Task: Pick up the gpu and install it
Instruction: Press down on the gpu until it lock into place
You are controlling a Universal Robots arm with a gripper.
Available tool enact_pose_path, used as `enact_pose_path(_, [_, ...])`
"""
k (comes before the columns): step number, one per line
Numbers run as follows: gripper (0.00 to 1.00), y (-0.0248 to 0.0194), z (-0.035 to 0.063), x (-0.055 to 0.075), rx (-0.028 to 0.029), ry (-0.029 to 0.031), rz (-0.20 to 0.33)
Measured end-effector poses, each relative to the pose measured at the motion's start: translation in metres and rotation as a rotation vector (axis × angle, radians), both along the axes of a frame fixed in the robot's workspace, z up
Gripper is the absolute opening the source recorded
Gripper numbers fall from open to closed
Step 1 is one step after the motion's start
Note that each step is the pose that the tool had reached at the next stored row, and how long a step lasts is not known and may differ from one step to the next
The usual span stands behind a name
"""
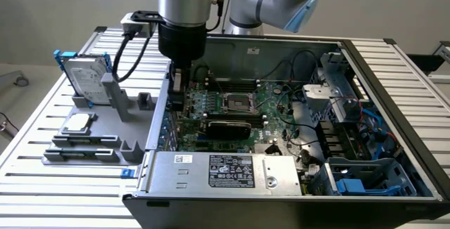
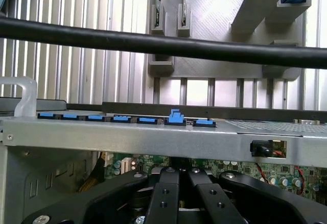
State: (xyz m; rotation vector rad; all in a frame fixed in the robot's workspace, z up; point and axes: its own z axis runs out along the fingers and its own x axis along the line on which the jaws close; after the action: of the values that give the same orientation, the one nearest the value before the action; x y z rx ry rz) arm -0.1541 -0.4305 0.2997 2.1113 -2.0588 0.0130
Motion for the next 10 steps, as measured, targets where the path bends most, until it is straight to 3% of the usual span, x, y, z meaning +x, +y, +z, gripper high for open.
enact_pose_path(10, [0.11,0.0007,-0.0001,0.0001,-0.0155,-0.0001,-0.006])
